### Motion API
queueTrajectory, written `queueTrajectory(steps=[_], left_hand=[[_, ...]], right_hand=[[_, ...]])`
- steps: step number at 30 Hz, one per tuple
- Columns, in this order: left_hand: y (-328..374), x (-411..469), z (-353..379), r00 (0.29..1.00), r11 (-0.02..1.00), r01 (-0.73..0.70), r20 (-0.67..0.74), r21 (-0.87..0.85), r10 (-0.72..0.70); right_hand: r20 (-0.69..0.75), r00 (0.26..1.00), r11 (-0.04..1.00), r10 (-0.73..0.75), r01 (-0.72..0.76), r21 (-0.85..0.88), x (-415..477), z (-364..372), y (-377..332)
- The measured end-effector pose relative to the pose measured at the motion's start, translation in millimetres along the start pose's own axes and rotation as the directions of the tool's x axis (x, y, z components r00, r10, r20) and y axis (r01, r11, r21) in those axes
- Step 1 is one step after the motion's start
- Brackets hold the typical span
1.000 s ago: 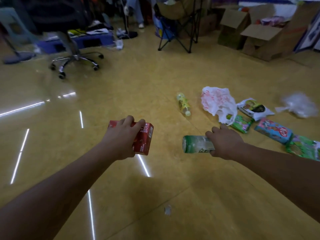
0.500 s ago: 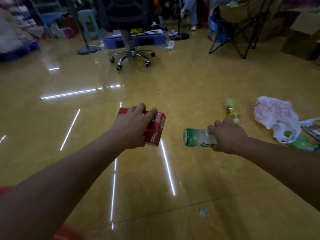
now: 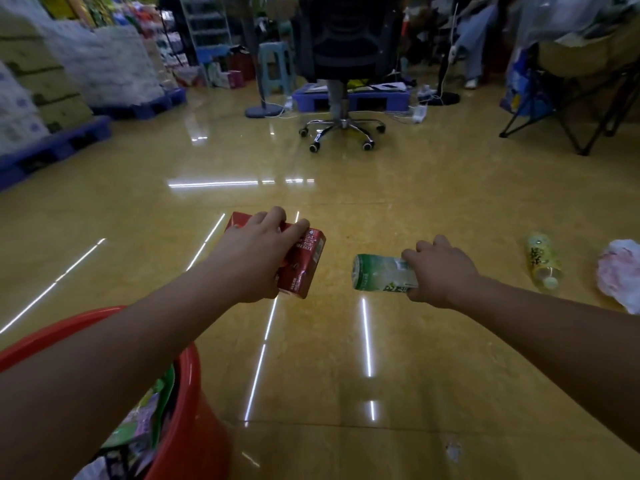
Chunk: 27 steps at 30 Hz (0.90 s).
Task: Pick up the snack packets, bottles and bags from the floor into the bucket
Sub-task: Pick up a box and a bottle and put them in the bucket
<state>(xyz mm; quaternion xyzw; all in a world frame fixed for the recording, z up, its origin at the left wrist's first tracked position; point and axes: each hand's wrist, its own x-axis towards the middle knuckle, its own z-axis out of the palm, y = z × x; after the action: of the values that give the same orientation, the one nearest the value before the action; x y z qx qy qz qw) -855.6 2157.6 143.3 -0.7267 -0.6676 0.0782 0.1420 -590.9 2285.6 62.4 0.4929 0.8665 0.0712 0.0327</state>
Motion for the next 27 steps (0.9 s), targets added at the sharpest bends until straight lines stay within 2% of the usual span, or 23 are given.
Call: queueTrajectory(steps=[13, 18, 27], left_hand=[[-43.6, -81.8, -7.4, 0.993, 0.992, 0.113, 0.036, 0.050, -0.115], [-59.8, -111.8, -9.1, 0.987, 0.987, 0.155, 0.033, 0.049, -0.157], [-85.2, -173.3, -9.5, 0.947, 0.950, 0.312, 0.077, 0.022, -0.313]], right_hand=[[-0.215, 0.976, 0.976, -0.043, 0.088, 0.201, 14.4, -40.3, -111.9], [-0.280, 0.954, 0.964, -0.103, 0.165, 0.208, 13.8, -53.5, -143.3], [-0.406, 0.892, 0.931, -0.200, 0.302, 0.204, 12.7, -80.1, -199.9]])
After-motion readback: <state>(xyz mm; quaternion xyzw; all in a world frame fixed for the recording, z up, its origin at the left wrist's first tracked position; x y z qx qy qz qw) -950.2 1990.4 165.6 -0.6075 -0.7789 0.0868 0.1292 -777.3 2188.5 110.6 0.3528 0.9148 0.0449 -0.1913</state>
